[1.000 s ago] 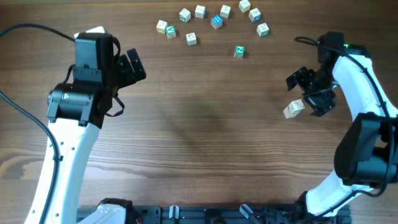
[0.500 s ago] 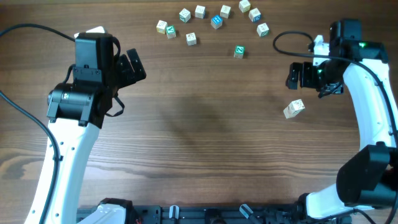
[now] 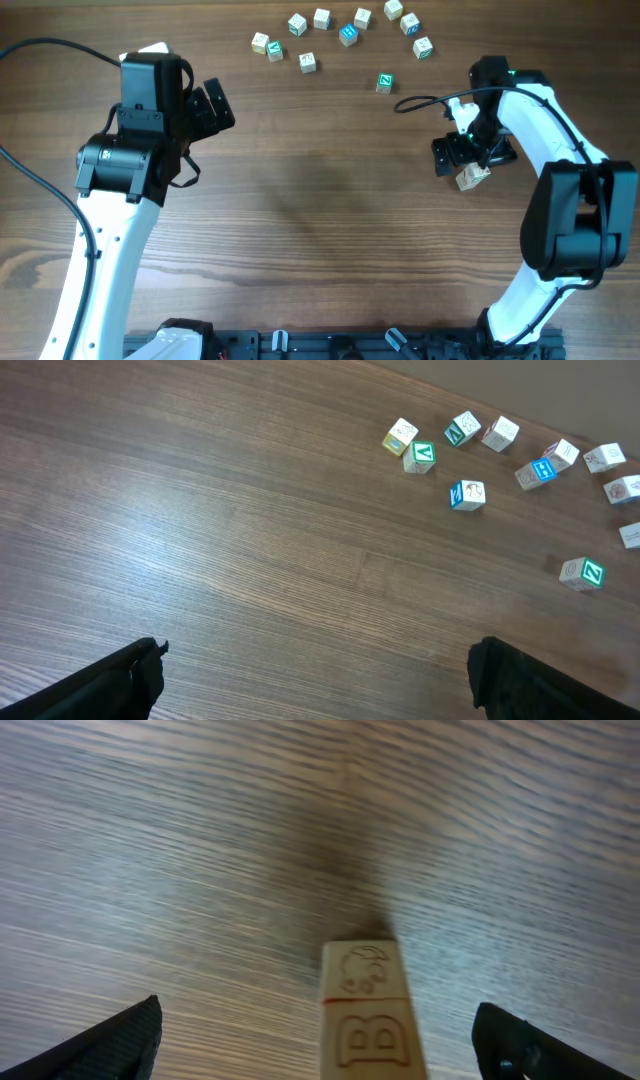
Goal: Form a tower
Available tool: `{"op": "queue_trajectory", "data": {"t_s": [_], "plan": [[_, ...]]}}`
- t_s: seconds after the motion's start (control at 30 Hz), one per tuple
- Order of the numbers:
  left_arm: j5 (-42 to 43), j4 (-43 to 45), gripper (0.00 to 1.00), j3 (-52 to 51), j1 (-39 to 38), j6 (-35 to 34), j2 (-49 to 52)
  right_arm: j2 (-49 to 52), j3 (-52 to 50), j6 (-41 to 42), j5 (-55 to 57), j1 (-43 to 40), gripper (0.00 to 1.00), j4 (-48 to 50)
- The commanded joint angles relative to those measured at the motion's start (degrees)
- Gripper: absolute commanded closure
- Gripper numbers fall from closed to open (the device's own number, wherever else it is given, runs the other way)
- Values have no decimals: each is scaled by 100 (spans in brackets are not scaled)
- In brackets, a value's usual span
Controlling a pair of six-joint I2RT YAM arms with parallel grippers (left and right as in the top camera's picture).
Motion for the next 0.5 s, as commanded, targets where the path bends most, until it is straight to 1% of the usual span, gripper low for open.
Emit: {"op": "queue_trajectory", "data": {"t_s": [0.0, 0.07, 0.17, 0.23, 0.47], "plan": [[-52, 9, 0, -17, 31, -70, -2, 42, -55, -74, 127, -35, 4, 52], [-52, 9, 0, -17, 31, -70, -2, 44, -195, -55, 127, -35, 5, 188], [-52, 9, 0, -17, 31, -70, -2, 48, -573, 35, 127, -35, 6, 544], [-52, 9, 0, -17, 31, -70, -2, 48, -654, 35, 151, -35, 6, 625], [-52, 9, 0, -17, 31, -70, -2, 48, -651, 44, 299, -39, 18, 708]]}}
